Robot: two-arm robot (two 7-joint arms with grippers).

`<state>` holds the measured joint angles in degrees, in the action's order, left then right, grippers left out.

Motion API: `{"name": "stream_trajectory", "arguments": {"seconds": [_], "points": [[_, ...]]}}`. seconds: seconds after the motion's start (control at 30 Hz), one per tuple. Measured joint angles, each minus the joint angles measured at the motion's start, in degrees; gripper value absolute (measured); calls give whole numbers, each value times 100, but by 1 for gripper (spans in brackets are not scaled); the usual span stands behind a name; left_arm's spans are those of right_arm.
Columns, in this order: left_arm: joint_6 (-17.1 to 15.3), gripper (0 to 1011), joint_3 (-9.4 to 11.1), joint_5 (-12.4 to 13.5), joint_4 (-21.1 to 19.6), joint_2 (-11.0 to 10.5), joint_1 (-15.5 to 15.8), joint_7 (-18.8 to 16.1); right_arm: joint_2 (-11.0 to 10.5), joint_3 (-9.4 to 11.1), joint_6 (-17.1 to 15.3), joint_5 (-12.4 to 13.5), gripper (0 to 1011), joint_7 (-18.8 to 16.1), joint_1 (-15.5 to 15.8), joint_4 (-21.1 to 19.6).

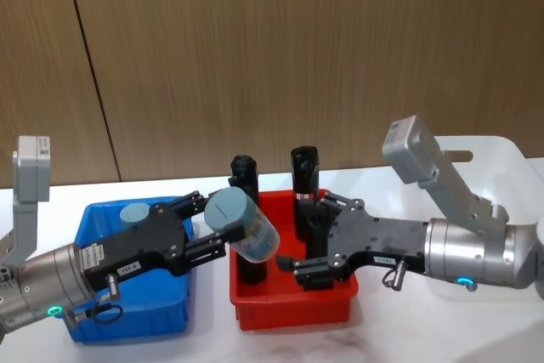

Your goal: Pick the cotton swabs from the blue box and place them into the white box.

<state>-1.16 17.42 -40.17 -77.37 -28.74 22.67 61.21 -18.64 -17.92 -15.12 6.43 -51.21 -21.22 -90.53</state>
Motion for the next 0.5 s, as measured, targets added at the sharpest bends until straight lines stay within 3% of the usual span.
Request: {"name": "stream_trajectory", "arguments": {"seconds": [0.5], "points": [[0, 682, 0, 0, 0, 0, 0, 0, 118, -161, -51, -107, 1002, -172, -209, 176]]}}
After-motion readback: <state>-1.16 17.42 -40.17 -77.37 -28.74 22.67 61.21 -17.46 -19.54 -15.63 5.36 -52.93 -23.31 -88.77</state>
